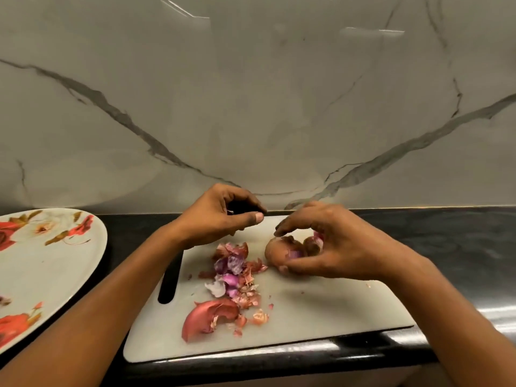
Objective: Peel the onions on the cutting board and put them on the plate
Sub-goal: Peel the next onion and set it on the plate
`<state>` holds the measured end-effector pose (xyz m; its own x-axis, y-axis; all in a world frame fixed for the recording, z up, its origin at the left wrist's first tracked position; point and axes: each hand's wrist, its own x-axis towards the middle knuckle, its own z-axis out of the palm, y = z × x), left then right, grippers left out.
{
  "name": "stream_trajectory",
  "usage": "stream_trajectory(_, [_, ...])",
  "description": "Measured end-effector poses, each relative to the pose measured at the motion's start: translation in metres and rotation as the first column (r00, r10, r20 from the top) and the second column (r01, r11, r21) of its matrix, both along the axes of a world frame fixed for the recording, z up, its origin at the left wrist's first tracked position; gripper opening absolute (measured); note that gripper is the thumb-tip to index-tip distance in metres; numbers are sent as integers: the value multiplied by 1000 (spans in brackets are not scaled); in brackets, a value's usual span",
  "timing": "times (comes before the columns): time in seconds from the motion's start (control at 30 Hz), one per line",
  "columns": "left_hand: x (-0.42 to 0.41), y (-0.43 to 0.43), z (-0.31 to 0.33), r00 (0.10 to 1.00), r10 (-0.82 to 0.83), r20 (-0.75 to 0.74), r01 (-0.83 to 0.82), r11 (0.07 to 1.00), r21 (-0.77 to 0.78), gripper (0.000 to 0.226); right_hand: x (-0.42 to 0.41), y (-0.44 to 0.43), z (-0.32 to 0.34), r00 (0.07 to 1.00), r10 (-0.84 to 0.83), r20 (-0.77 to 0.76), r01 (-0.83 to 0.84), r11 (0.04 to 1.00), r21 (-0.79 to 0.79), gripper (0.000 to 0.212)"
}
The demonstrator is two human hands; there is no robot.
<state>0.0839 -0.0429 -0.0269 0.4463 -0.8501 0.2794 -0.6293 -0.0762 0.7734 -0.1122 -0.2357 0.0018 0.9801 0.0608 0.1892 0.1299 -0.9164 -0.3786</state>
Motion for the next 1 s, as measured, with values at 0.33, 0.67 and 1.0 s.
stream_trajectory(0.33, [-6,6,5,990,-136,-47,137,990,22,16,36,-16,8,988,109,-112,-90,982,164,35])
stream_trajectory(0.67, [-4,-2,2,925,73,-372,-42,995,91,41,70,-23,-5,987,144,65,-156,954,256,41])
stream_trajectory(1.0, [-3,-2,3,847,-28,-531,54,998,33,53,59,-26,-11,962,132,241,-169,975,142,58])
